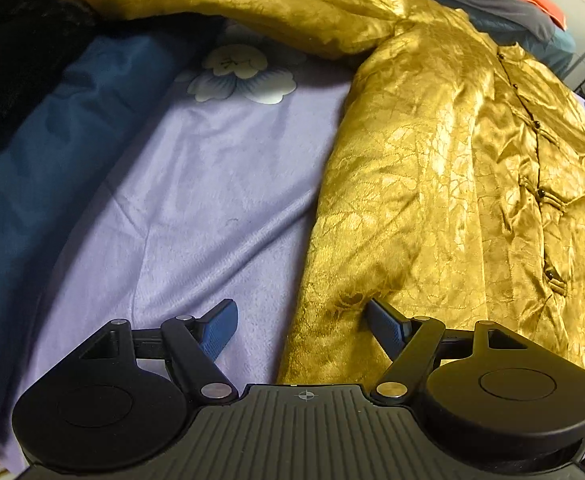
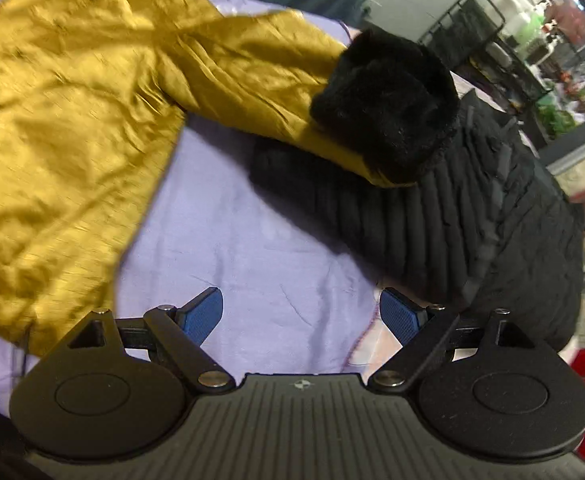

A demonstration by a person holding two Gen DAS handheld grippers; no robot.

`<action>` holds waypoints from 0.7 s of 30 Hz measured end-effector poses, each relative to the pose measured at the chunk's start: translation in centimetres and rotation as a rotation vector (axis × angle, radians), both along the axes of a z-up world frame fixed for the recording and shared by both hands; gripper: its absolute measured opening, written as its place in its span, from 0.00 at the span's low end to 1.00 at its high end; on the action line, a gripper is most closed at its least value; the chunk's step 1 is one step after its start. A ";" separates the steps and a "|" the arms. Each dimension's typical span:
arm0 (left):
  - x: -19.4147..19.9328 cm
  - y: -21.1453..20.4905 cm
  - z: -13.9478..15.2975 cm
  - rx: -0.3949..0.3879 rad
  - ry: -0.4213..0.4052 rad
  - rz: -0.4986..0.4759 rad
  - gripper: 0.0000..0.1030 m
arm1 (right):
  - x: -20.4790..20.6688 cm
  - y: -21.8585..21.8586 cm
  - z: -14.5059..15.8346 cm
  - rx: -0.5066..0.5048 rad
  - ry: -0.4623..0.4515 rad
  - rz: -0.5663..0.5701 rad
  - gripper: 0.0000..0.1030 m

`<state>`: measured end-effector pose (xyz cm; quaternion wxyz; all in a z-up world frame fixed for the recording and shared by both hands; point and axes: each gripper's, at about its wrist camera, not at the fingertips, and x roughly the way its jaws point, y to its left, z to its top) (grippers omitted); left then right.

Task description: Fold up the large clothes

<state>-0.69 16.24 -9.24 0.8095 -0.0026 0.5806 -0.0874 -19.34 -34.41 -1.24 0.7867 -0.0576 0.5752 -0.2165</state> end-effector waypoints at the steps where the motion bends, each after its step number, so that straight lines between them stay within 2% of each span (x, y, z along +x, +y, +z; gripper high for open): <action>1: 0.1 0.0 0.1 -0.005 -0.006 -0.008 1.00 | -0.3 -0.1 0.3 0.054 -0.030 -0.009 0.85; 3: 0.1 0.2 0.2 -0.012 -0.011 -0.019 1.00 | -0.3 -0.2 0.4 0.180 -0.087 -0.034 0.87; 5: 0.1 0.4 0.2 -0.023 -0.002 -0.023 1.00 | 0.1 0.7 -0.9 0.273 -0.102 -0.047 0.88; 9: -0.3 1.2 0.7 -0.029 -0.004 -0.011 1.00 | 1.9 4.6 -5.0 0.352 -0.026 0.013 0.83; 11: -0.6 1.7 0.9 -0.040 -0.004 0.009 1.00 | 2.7 6.3 -6.5 0.360 -0.002 0.034 0.83; 12: -0.7 2.0 1.0 -0.049 -0.002 0.019 1.00 | 3.2 6.9 -7.2 0.354 0.013 0.037 0.80; 14: -1.0 2.4 1.0 -0.065 0.004 0.038 1.00 | 3.9 7.6 -8.7 0.347 0.072 0.034 0.59; 15: -1.1 2.6 1.0 -0.068 0.009 0.043 1.00 | 4.1 7.8 -9.1 0.360 0.100 0.038 0.23; 16: -1.2 2.7 1.0 -0.071 0.013 0.044 1.00 | 4.2 7.7 -9.3 0.393 0.108 0.041 0.12; 18: -1.4 2.8 1.0 -0.077 0.012 0.038 1.00 | 3.9 7.2 -8.5 0.420 0.084 0.051 0.12; 21: -1.4 3.0 0.7 -0.091 0.020 0.037 1.00 | 3.0 5.3 -7.1 0.397 0.094 0.046 0.12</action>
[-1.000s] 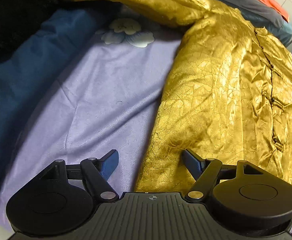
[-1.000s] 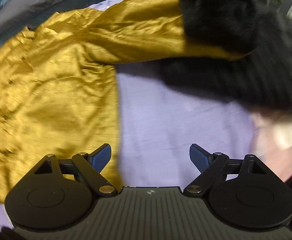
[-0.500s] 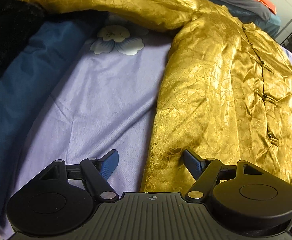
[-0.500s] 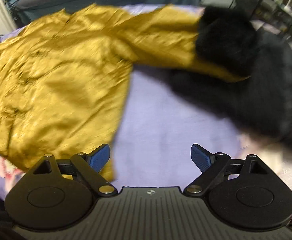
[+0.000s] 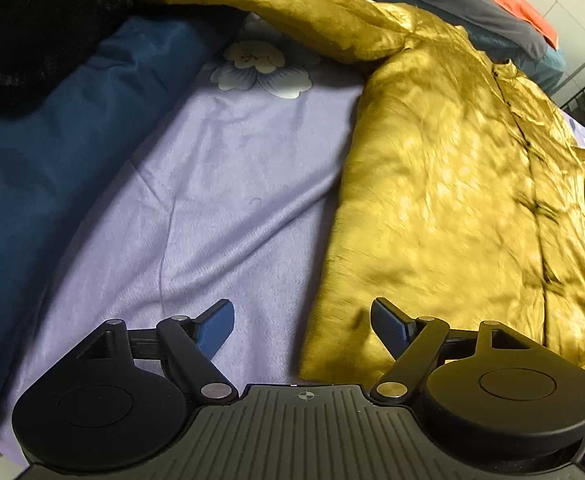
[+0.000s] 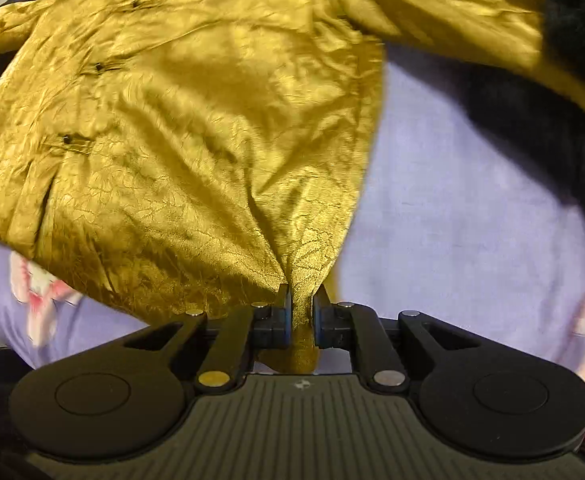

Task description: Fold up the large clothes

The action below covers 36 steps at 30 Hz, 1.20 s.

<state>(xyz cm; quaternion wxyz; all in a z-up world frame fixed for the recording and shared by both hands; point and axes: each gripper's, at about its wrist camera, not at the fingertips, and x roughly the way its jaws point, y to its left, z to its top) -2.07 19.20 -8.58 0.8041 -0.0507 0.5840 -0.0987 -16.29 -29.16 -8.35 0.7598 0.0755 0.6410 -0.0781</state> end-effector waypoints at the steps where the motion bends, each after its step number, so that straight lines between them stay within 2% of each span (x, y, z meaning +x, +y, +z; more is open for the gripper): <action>1: 0.1 0.0 -0.2 -0.010 0.008 0.002 1.00 | -0.4 -0.9 0.2 -0.016 0.010 -0.015 0.12; 3: 0.5 -0.3 -0.6 -0.044 0.024 0.009 1.00 | -0.9 -2.7 0.3 -0.021 0.034 -0.064 0.14; 5: 0.8 -0.9 -1.0 -0.074 0.038 0.004 1.00 | -1.1 -4.1 0.1 0.048 0.052 -0.103 0.22; 6: 1.0 -1.3 -1.2 -0.082 0.047 -0.009 1.00 | -1.0 -4.2 0.0 0.073 0.059 -0.116 0.32; 7: 1.1 -1.7 -1.4 -0.086 0.054 -0.023 1.00 | -0.7 -4.0 0.0 0.075 0.060 -0.118 0.51; 9: 1.0 -2.8 -2.0 -0.080 0.063 -0.054 1.00 | -0.5 -2.9 0.2 0.061 0.035 -0.096 0.70; 10: 1.0 -3.2 -2.3 -0.069 0.066 -0.064 1.00 | -0.4 -2.4 0.4 0.038 0.007 -0.087 0.76; 13: 0.7 -4.4 -3.0 -0.064 0.063 -0.074 1.00 | 0.3 -2.0 0.1 0.026 -0.016 -0.099 0.84; 16: 0.5 -5.3 -3.1 -0.061 0.040 -0.095 1.00 | -0.1 -2.9 -1.6 0.086 -0.002 -0.147 0.82; 17: 0.5 -5.6 -3.1 -0.052 0.041 -0.098 0.88 | -0.4 -3.3 -2.2 0.119 -0.002 -0.169 0.80; 18: 0.5 -5.7 -3.0 -0.052 0.041 -0.096 0.86 | -0.6 -3.6 -2.9 0.161 0.001 -0.197 0.71; 19: 0.5 -5.8 -2.9 -0.063 0.040 -0.097 0.72 | -0.9 -3.6 -3.8 0.208 0.011 -0.232 0.57; 20: 0.4 -5.6 -2.6 -0.085 0.042 -0.099 0.59 | -1.0 -3.8 -4.5 0.259 0.022 -0.264 0.51; 21: 0.3 -5.4 -2.2 -0.101 0.042 -0.096 0.59 | -1.2 -3.8 -4.7 0.293 0.017 -0.281 0.36; 22: 0.2 -5.3 -1.7 -0.108 0.039 -0.093 0.54 | -1.3 -3.6 -4.5 0.319 0.002 -0.284 0.20; 24: 0.0 -5.1 0.0 -0.119 0.026 -0.108 0.51 | -1.5 -3.3 -3.5 0.363 -0.015 -0.272 0.17; 27: -0.8 -4.2 3.7 -0.118 -0.024 -0.157 0.47 | -2.0 -3.1 -0.2 0.439 -0.072 -0.217 0.13; 30: -1.4 -3.0 6.0 -0.091 -0.028 -0.171 0.47 | -1.6 -4.0 2.3 0.470 -0.033 -0.182 0.13; 33: -2.0 -2.2 5.1 -0.065 0.032 -0.147 0.47 | -2.1 -4.5 3.2 0.500 0.008 -0.191 0.13; 36: -2.4 -3.0 2.2 -0.038 0.073 -0.128 0.48 | -1.6 -4.1 1.8 0.483 0.032 -0.166 0.15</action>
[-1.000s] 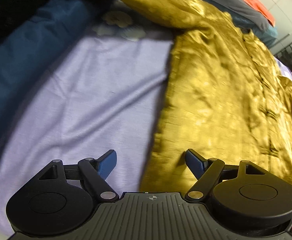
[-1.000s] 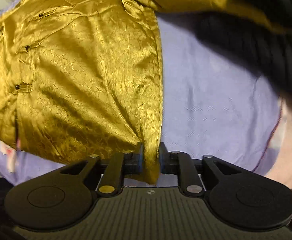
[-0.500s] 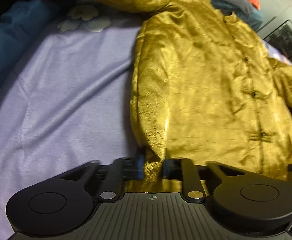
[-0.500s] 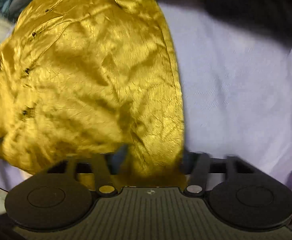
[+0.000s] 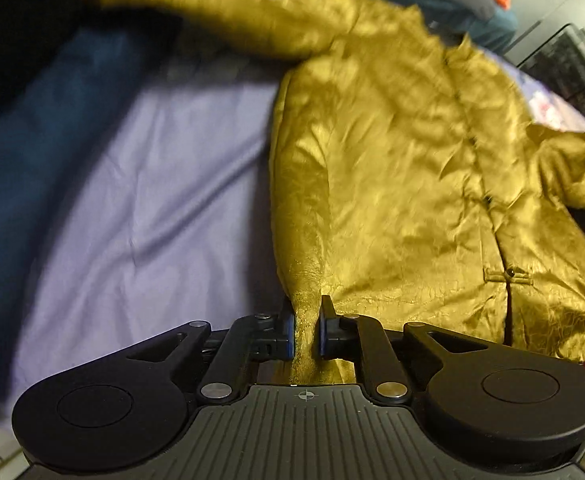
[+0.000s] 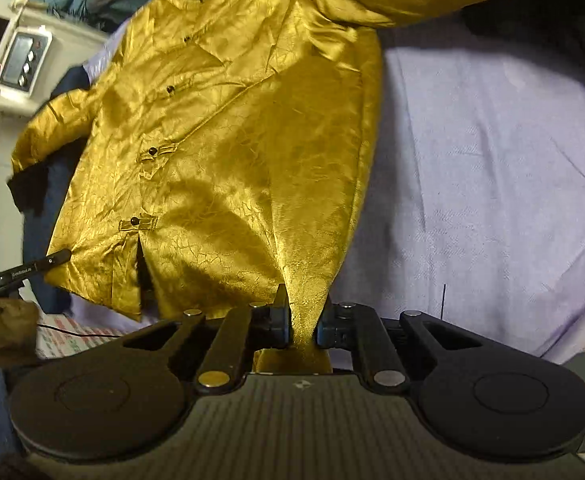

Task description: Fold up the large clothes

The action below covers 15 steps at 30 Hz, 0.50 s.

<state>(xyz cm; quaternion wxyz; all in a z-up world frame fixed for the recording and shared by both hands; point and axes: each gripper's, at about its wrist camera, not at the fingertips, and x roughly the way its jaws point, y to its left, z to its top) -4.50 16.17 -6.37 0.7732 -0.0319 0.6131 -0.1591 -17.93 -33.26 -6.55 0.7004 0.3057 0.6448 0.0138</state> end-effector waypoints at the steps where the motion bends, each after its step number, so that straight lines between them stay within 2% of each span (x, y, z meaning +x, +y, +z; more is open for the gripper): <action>1: -0.1 -0.4 -0.9 0.010 0.003 0.011 0.50 | 0.3 0.2 -0.6 -0.017 0.017 0.003 0.15; 4: 0.1 -1.5 -3.0 0.048 0.017 0.054 0.55 | 0.6 0.9 -2.8 -0.071 0.077 0.018 0.16; 7: 0.1 -2.0 -3.8 0.079 0.000 0.064 0.68 | 0.7 1.9 -4.5 -0.125 0.119 0.043 0.21; 9: 0.1 -2.0 -4.1 0.081 -0.003 0.071 0.79 | 0.3 3.1 -5.0 -0.144 0.129 0.053 0.26; 11: 0.1 -2.0 -3.9 0.094 -0.004 0.076 0.99 | 0.1 3.6 -4.8 -0.168 0.137 0.062 0.32; 13: 0.0 -1.7 -3.6 0.116 -0.002 0.086 1.00 | 0.2 3.8 -4.7 -0.191 0.142 0.068 0.57; 15: 0.0 -1.2 -2.6 0.124 -0.006 0.105 1.00 | 0.7 4.5 -4.4 -0.228 0.140 0.086 0.63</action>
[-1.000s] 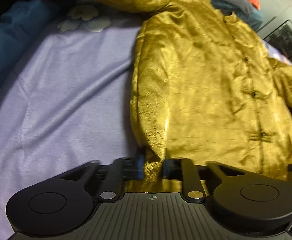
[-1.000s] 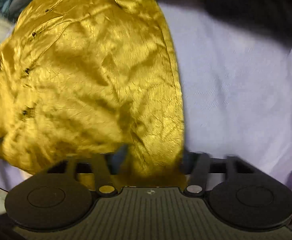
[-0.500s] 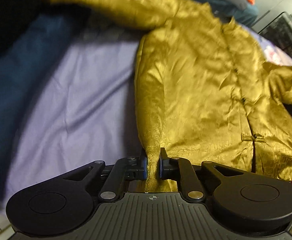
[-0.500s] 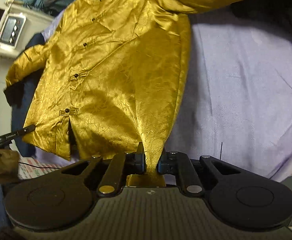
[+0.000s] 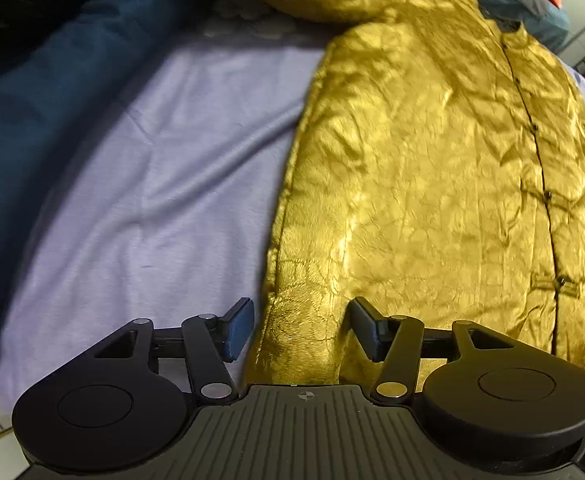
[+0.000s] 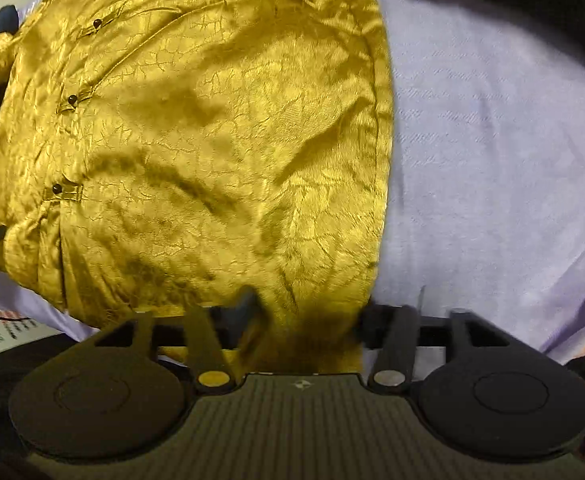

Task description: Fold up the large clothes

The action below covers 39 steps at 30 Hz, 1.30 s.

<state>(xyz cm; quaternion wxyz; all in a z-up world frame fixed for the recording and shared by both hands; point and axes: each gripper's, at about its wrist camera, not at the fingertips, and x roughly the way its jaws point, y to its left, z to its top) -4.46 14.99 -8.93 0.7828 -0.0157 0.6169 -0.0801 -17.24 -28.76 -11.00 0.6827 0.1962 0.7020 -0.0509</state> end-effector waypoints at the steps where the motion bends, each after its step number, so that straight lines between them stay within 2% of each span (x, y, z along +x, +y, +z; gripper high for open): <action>1: 0.0 0.1 0.8 0.011 -0.007 0.008 1.00 | 0.1 0.1 0.4 -0.023 0.005 0.018 0.68; 4: 0.0 -0.7 4.7 0.053 -0.061 -0.024 1.00 | 0.6 0.6 1.8 -0.109 0.037 0.131 0.76; 6: 0.1 -1.7 8.0 0.030 -0.098 -0.094 1.00 | 0.8 0.6 3.4 -0.197 0.064 0.243 0.80; 10: 2.2 -5.9 13.8 -0.075 -0.118 -0.303 1.00 | 2.6 0.5 7.0 -0.308 0.126 0.489 0.84; 13: 4.5 -10.5 17.5 -0.159 -0.154 -0.433 1.00 | 4.0 0.7 9.7 -0.405 0.162 0.723 0.89; 15: 5.2 -14.3 19.6 -0.227 -0.187 -0.534 1.00 | 5.9 1.2 11.0 -0.463 0.165 0.832 0.89; 18: 4.3 -20.0 22.3 -0.284 -0.258 -0.718 1.00 | 9.9 2.3 12.3 -0.510 0.086 0.914 0.91; 21: 3.4 -24.8 24.4 -0.443 -0.233 -0.816 1.00 | 14.6 3.2 13.0 -0.537 -0.022 0.926 0.93; 24: 1.7 -27.7 26.7 -0.572 -0.285 -0.891 1.00 | 20.0 4.4 12.3 -0.419 -0.143 0.948 0.93; 26: 0.8 -28.7 27.4 -0.617 -0.347 -0.924 1.00 | 23.8 4.4 11.4 -0.306 -0.219 0.906 0.89; 27: 0.7 -29.0 27.5 -0.620 -0.366 -0.939 1.00 | 25.6 4.1 10.8 -0.279 -0.263 0.818 0.85; 29: 0.7 -29.5 27.0 -0.590 -0.376 -0.945 1.00 | 27.9 2.9 10.2 -0.196 -0.340 0.596 0.85; 32: 1.2 -28.8 25.5 -0.559 -0.396 -0.898 1.00 | 27.2 0.8 9.6 -0.042 -0.459 0.266 0.85; 34: 1.5 -28.4 24.2 -0.501 -0.444 -0.840 1.00 | 25.8 -0.1 9.5 0.043 -0.497 0.131 0.86; 36: 2.4 -27.5 23.2 -0.457 -0.449 -0.761 1.00 | 24.4 0.0 9.9 0.023 -0.495 0.115 0.87; 39: 4.0 -27.0 21.3 -0.396 -0.397 -0.642 1.00 | 22.3 0.3 10.5 -0.098 -0.472 0.110 0.90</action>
